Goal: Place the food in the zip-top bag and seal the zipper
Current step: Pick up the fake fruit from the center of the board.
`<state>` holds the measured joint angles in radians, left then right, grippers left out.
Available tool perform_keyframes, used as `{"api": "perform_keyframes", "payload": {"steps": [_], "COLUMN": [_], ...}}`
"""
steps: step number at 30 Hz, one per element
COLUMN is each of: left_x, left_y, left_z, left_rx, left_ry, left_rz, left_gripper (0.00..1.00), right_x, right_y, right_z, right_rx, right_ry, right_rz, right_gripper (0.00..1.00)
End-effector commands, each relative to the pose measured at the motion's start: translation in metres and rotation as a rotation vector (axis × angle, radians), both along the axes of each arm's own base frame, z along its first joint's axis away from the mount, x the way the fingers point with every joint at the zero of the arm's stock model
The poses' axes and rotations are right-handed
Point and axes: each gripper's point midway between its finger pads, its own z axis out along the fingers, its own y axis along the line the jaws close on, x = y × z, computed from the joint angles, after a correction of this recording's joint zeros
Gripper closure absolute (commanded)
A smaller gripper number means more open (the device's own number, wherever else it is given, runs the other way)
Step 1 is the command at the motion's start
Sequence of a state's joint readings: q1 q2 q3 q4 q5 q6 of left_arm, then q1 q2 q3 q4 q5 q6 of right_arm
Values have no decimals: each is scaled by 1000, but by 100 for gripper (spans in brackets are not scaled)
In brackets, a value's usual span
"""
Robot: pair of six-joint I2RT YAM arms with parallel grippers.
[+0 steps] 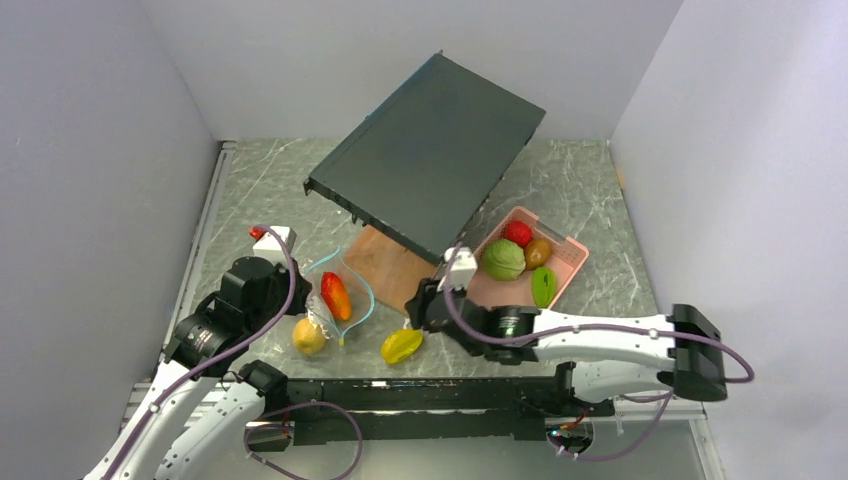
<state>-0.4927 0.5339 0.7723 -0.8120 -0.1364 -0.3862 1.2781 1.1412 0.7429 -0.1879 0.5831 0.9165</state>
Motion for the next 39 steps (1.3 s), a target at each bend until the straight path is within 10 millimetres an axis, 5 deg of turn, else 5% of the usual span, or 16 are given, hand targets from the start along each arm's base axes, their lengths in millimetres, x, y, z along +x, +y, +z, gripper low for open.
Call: {"api": "perform_keyframes", "payload": {"steps": [1,6,21,26,32,39], "left_x": [5,5,4,4,4,4], "left_y": [-3,-2,-3,-3,-3,-4], "left_z": [7,9,10,11,10,10], "left_rx": [-16,-19,-23,-26,-25,-26], "left_ry": [-31,-41,-45,-51,-46,-45], "left_rz": [0,6,-2,-2,-6,-6], "left_gripper": [100,100,100,100,100,100], "right_x": [-47,-56,-81,-70,-68,-62], "right_y": [31,21,26,10,11,34], "right_z": [-25,-29,-54,-83,-96,-109], "right_rx": [-241,-271,31,138,332,350], "right_ry": [-25,-41,66,262,395,532], "right_rz": [172,39,77,-216,-348,-386], "right_gripper": [46,30,1,1,0,0]}}
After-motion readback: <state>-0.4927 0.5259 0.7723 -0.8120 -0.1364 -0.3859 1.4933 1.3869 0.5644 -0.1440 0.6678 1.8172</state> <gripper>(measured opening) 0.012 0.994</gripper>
